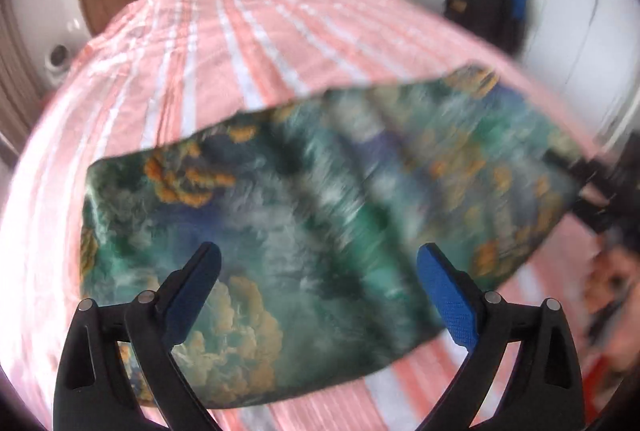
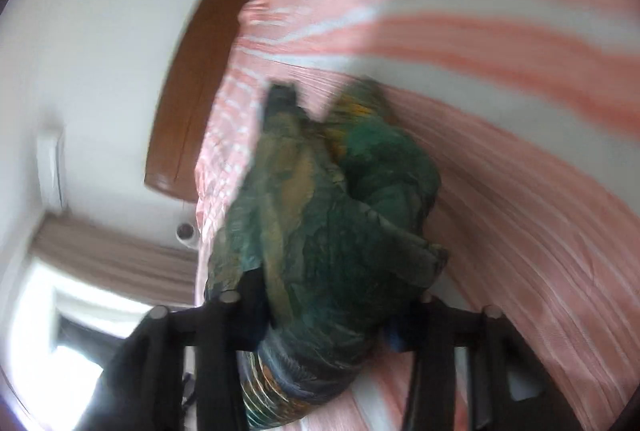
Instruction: Fold large clothes
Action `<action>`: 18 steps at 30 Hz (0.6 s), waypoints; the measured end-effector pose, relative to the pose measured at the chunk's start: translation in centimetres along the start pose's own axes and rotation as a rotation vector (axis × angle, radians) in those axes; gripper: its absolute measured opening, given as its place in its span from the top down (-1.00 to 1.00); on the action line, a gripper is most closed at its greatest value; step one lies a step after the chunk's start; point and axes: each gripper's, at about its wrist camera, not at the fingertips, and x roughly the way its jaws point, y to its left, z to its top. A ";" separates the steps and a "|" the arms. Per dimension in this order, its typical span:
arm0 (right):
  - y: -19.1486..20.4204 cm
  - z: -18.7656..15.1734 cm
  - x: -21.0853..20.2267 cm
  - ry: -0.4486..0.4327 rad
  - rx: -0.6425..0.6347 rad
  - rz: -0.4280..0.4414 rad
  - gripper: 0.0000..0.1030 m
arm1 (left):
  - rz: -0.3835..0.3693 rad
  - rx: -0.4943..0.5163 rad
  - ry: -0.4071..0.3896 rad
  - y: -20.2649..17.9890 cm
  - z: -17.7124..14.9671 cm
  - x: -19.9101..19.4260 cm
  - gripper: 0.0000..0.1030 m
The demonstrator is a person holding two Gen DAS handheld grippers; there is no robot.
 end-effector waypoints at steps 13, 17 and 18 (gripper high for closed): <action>23.0 -18.9 -1.1 -0.145 -1.303 -0.087 0.40 | -0.444 0.048 0.185 -2.0 8.7 -3.1 -0.95; 23.2 -21.7 0.5 -0.161 -1.449 -0.136 0.41 | -0.293 0.095 0.264 -2.5 8.5 -0.1 -0.95; 23.2 -22.2 0.9 -0.164 -1.482 -0.144 0.42 | -0.248 0.108 0.288 -2.9 8.4 0.9 -0.95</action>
